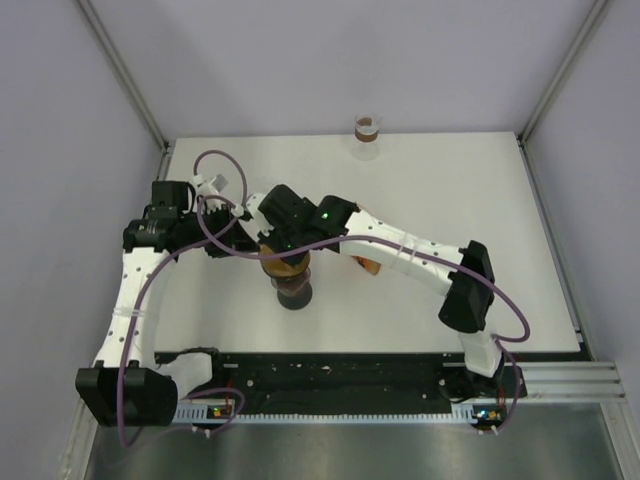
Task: Place the coffee filter in the dripper
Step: Place the coffee filter in the dripper holder.
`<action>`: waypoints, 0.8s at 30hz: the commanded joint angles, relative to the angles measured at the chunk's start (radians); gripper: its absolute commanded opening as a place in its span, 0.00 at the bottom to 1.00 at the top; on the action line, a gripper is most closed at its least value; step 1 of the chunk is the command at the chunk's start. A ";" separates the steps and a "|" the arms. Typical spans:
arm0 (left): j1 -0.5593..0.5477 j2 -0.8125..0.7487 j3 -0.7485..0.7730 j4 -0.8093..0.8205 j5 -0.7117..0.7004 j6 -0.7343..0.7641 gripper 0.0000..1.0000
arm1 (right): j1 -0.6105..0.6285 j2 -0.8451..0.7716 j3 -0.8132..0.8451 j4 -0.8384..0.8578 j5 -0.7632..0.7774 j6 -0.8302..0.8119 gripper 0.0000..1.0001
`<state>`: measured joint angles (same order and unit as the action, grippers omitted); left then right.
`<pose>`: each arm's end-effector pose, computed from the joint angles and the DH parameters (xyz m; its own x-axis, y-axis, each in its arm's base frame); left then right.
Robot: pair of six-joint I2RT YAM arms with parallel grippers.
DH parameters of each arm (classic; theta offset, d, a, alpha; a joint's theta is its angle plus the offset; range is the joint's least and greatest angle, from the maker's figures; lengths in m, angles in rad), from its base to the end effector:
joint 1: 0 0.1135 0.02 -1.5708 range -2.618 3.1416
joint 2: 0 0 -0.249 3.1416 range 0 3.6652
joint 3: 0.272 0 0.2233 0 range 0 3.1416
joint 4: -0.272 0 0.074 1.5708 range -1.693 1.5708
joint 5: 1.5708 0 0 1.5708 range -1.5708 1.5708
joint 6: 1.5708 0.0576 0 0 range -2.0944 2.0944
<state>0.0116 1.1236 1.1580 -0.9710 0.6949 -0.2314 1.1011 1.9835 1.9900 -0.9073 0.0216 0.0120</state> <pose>0.1957 -0.0346 0.3101 -0.8690 -0.1862 -0.4584 0.1759 0.7497 -0.6379 0.1895 0.3706 0.2998 -0.3654 -0.6933 -0.6211 -0.8811 0.4728 -0.0095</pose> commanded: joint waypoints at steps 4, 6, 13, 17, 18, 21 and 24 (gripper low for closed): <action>-0.007 -0.004 0.060 0.006 0.005 0.035 0.30 | 0.011 -0.092 0.009 0.097 -0.003 0.019 0.00; -0.007 -0.004 0.054 0.008 -0.001 0.041 0.31 | 0.011 -0.117 0.016 0.108 -0.005 0.011 0.00; -0.007 -0.013 0.054 0.005 0.000 0.046 0.33 | 0.013 -0.181 -0.013 0.119 -0.003 0.005 0.02; -0.007 -0.013 0.060 0.003 0.002 0.046 0.36 | 0.011 -0.206 -0.022 0.122 -0.006 -0.003 0.04; -0.007 -0.012 0.068 0.002 0.000 0.044 0.37 | 0.013 -0.213 -0.025 0.122 -0.008 -0.006 0.04; -0.007 -0.010 0.098 -0.009 -0.017 0.053 0.45 | 0.013 -0.233 -0.033 0.123 -0.015 -0.039 0.05; -0.007 -0.007 0.138 -0.029 -0.034 0.073 0.53 | 0.013 -0.259 -0.056 0.142 -0.061 -0.055 0.06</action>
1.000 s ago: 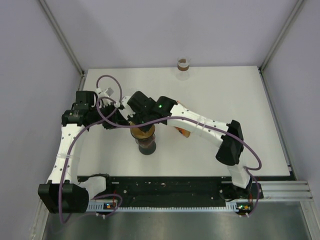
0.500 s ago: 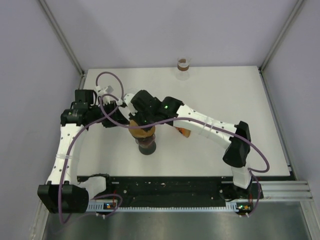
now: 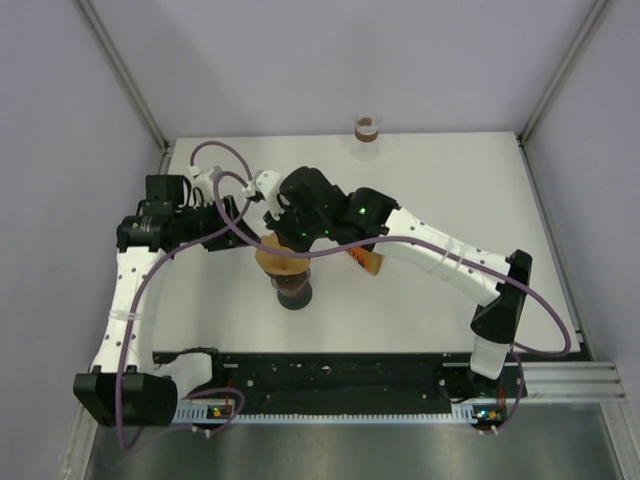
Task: Place the coffee filter in the dripper
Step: Place the coffee filter in the dripper holder, then move the coffee server to the center of the board.
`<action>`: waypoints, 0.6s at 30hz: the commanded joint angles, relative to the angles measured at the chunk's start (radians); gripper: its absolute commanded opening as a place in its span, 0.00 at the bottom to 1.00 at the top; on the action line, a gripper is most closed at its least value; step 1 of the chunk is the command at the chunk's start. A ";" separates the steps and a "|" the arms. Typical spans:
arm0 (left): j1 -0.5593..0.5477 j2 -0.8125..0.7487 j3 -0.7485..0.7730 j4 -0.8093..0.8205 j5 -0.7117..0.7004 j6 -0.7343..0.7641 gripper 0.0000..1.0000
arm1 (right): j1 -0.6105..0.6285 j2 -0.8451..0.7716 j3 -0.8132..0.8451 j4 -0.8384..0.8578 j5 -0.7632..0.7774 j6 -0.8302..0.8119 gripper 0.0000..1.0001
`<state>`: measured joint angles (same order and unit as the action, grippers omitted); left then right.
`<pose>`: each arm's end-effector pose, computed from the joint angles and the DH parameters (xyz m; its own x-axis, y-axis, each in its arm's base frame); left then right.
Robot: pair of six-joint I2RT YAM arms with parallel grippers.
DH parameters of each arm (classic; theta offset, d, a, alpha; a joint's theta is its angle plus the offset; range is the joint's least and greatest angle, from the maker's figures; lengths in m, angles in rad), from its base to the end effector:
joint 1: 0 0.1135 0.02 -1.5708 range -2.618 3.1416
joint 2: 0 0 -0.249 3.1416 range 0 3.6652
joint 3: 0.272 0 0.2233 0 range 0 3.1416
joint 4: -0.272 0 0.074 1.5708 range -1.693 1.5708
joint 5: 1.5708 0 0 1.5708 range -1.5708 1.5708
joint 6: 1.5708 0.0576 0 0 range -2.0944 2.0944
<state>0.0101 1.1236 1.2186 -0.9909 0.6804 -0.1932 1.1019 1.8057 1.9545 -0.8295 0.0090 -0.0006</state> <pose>0.1953 -0.0343 0.3254 -0.8402 -0.1577 -0.5189 0.2281 0.7652 -0.6020 0.1740 0.3424 0.3641 -0.2839 -0.5617 -0.7771 -0.8890 0.4578 -0.0061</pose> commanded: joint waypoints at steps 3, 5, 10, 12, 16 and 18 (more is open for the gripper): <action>-0.006 -0.001 0.102 -0.022 -0.044 0.047 0.62 | 0.036 -0.126 -0.072 0.127 -0.092 -0.102 0.09; -0.006 0.002 0.127 -0.029 -0.070 0.054 0.68 | 0.076 -0.153 -0.101 0.165 -0.087 -0.163 0.13; 0.004 0.015 0.196 -0.049 -0.178 0.058 0.77 | 0.217 -0.137 -0.112 0.185 -0.029 -0.352 0.26; 0.017 0.018 0.220 -0.051 -0.260 0.061 0.81 | 0.277 -0.103 -0.121 0.173 0.012 -0.459 0.31; 0.053 0.012 0.236 -0.037 -0.373 0.090 0.88 | 0.342 -0.031 -0.115 0.115 0.127 -0.585 0.38; 0.067 0.005 0.223 -0.037 -0.360 0.095 0.88 | 0.343 -0.023 -0.104 0.092 0.143 -0.556 0.38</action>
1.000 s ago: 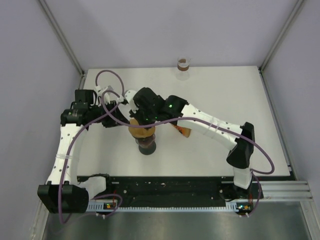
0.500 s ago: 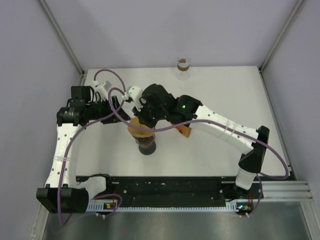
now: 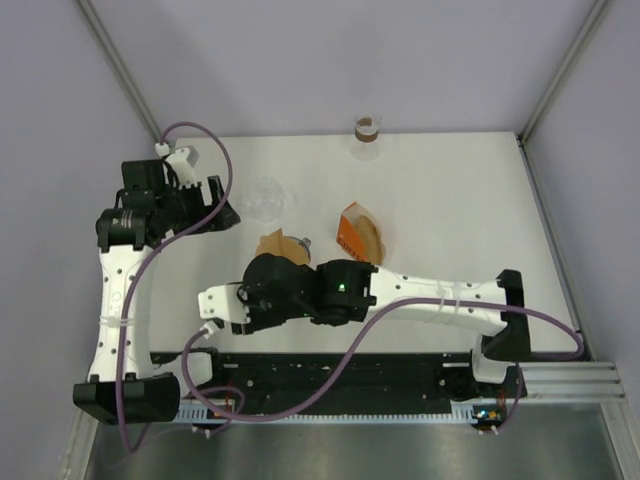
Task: Place the coffee filter in the dripper
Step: Move the coffee server to the center of the board.
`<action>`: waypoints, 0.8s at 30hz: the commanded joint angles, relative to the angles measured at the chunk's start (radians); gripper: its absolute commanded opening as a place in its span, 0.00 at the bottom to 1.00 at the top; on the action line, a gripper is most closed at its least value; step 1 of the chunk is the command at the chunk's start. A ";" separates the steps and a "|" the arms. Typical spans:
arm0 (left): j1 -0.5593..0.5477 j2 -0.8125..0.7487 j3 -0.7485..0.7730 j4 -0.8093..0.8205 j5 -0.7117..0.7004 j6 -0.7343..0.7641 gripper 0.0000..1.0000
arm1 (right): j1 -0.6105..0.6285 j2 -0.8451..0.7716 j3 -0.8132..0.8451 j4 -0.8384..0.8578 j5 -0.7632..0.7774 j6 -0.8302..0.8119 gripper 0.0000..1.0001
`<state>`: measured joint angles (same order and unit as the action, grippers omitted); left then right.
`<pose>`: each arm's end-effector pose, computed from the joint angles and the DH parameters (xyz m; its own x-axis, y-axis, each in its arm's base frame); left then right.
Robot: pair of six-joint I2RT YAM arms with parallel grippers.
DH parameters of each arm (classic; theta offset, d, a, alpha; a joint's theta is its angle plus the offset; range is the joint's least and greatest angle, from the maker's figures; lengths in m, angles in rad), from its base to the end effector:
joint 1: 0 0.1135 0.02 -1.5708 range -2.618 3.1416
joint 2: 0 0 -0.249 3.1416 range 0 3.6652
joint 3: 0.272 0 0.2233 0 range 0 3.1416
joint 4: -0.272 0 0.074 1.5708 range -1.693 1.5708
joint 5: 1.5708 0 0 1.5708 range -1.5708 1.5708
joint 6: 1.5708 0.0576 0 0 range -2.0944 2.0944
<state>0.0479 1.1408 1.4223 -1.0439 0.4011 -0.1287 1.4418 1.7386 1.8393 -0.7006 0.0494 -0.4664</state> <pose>0.1989 -0.0130 0.3695 -0.7147 -0.1525 -0.6826 0.1475 0.9211 -0.3602 0.0515 0.3746 0.3661 0.3782 -0.5760 -0.7247 -0.9127 -0.1009 -0.3961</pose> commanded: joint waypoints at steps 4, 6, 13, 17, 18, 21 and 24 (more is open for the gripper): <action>0.030 -0.010 -0.032 0.028 -0.054 0.026 0.88 | 0.005 -0.019 -0.061 -0.005 0.003 -0.060 0.39; 0.035 -0.007 -0.054 0.041 -0.048 0.021 0.88 | 0.005 -0.065 -0.107 0.024 -0.043 -0.045 0.40; 0.052 0.010 -0.102 0.065 -0.013 0.012 0.87 | -0.076 -0.324 -0.394 0.238 -0.184 0.150 0.47; 0.061 0.013 -0.118 0.074 0.016 0.001 0.85 | -0.228 -0.470 -0.647 0.464 -0.341 0.401 0.49; 0.063 0.011 -0.121 0.076 0.021 0.001 0.85 | -0.254 -0.499 -0.723 0.510 -0.356 0.451 0.50; 0.067 0.010 -0.131 0.081 0.024 0.000 0.85 | -0.306 -0.565 -0.871 0.601 -0.322 0.526 0.54; 0.075 0.011 -0.144 0.087 0.041 -0.009 0.84 | -0.447 -0.590 -1.026 0.783 -0.425 0.702 0.52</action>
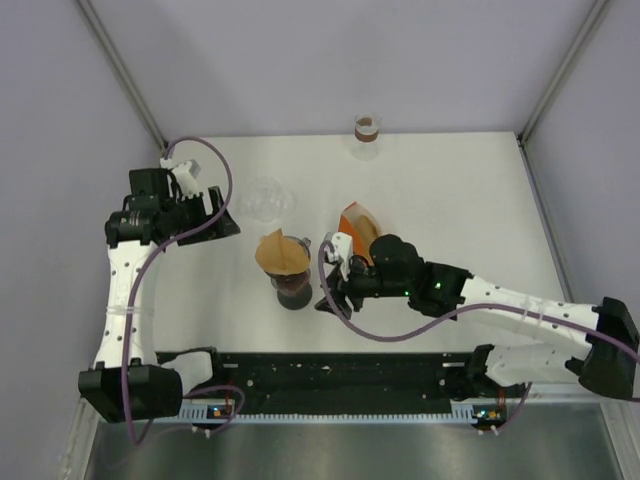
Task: Place the coffee filter in the dripper
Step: Move the coffee server to the center of the board.
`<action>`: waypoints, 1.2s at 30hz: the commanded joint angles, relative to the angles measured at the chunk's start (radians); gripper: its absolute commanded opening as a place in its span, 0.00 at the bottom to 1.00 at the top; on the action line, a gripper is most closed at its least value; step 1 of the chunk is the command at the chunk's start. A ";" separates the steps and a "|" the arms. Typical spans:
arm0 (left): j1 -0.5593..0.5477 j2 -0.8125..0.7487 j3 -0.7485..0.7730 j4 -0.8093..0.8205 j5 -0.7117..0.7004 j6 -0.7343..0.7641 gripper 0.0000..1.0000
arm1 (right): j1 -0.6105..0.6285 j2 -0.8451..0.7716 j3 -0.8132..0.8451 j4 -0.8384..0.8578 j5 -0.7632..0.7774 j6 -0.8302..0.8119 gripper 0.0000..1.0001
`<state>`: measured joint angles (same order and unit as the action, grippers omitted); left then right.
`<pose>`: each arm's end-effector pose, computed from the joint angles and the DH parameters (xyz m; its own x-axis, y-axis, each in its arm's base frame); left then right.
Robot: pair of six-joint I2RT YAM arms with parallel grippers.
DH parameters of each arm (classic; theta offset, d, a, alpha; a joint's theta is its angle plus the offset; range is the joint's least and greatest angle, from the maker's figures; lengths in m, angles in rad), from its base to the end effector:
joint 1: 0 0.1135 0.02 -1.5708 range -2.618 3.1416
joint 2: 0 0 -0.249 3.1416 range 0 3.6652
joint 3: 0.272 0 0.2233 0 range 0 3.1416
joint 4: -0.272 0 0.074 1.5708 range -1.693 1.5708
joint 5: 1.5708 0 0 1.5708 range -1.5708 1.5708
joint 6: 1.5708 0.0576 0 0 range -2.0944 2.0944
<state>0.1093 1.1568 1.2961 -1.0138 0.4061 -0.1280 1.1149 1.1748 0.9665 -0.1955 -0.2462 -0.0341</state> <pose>0.2072 -0.0002 0.3334 -0.7758 -0.2031 -0.5974 0.0531 0.9224 -0.3825 0.1046 0.2452 0.3064 -0.1398 -0.3603 -0.9223 -0.9748 0.2136 0.0644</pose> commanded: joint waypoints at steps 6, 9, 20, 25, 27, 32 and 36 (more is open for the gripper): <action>0.024 -0.019 -0.029 0.064 0.045 -0.012 0.84 | -0.176 0.104 -0.354 0.600 -0.146 0.492 0.43; 0.027 -0.019 -0.035 0.064 0.045 -0.010 0.84 | -0.173 0.213 -0.431 0.827 -0.180 0.607 0.36; 0.039 -0.029 -0.034 0.064 0.039 -0.010 0.84 | -0.155 0.604 -0.457 1.306 -0.137 0.895 0.19; 0.050 -0.029 -0.024 0.067 0.008 -0.009 0.84 | -0.155 0.684 -0.358 1.260 -0.108 0.892 0.18; 0.055 -0.029 -0.009 0.066 -0.004 -0.007 0.84 | -0.155 0.712 -0.319 1.233 -0.096 0.882 0.18; 0.059 -0.031 0.048 0.041 -0.049 -0.001 0.84 | -0.159 0.779 -0.220 1.168 -0.105 0.869 0.18; 0.063 -0.031 0.123 0.008 -0.082 0.010 0.84 | -0.165 0.839 -0.140 1.159 -0.133 0.856 0.18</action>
<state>0.1627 1.1538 1.3190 -1.0054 0.3679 -0.1314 0.9501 1.9614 0.7425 0.9504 -0.3630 0.8398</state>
